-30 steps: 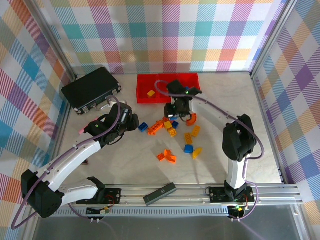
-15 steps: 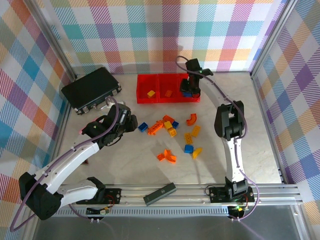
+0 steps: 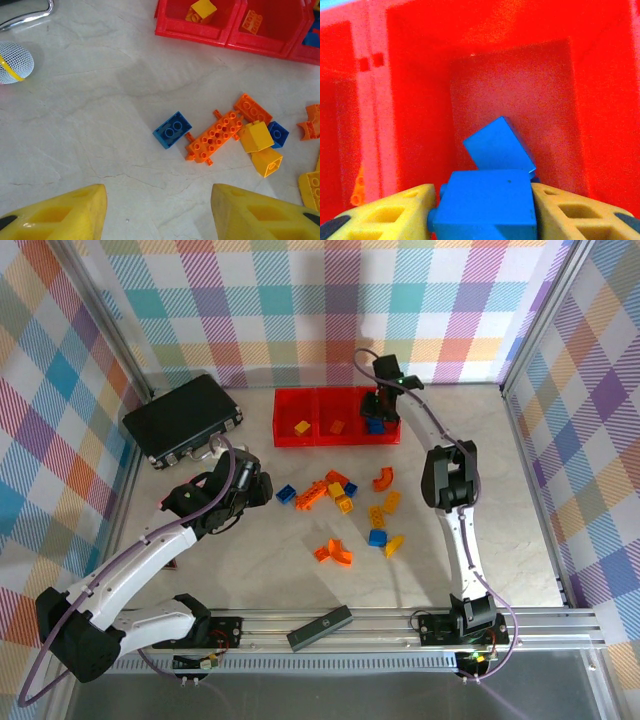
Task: Sort the legos into containers by color
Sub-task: Place the lego in the container.
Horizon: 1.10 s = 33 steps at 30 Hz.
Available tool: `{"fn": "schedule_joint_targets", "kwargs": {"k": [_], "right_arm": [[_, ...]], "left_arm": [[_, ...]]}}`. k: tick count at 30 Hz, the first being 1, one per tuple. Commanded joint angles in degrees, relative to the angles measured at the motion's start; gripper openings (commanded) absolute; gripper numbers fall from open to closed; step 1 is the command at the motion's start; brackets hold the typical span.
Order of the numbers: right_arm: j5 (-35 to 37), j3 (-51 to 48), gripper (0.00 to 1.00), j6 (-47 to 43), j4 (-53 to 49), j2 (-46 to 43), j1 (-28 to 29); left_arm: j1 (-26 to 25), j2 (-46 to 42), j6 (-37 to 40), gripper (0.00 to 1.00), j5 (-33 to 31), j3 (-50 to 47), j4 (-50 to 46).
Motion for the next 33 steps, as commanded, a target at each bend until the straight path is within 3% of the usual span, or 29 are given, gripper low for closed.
{"fn": "schedule_joint_targets", "kwargs": {"k": [1,8,18,27,33], "right_arm": [[0.2,1.9,0.52,-1.0,0.1,0.9,-0.1],[-0.6,3.1,0.69,-0.9,-2.1,-1.8,-0.1],[-2.2,-0.4,0.69,-0.7,-4.9,-12.9,-0.1],[-7.1,-16.8,0.69,0.2,-4.9,-29.2,0.0],[-11.4,-34.6,0.68,1.4,-2.9,-42.7,0.0]], "left_arm": [[0.4,-1.2,-0.3,0.57,-0.7,1.6,-1.0],[0.5,-1.2,-0.5,0.57,-0.3,1.1,-0.6],[0.4,-0.2,-0.7,0.57,0.9,0.8,0.5],[0.2,4.5,1.4,0.57,5.7,2.7,2.7],[-1.9,11.3,1.5,0.58,8.3,5.8,4.9]]}}
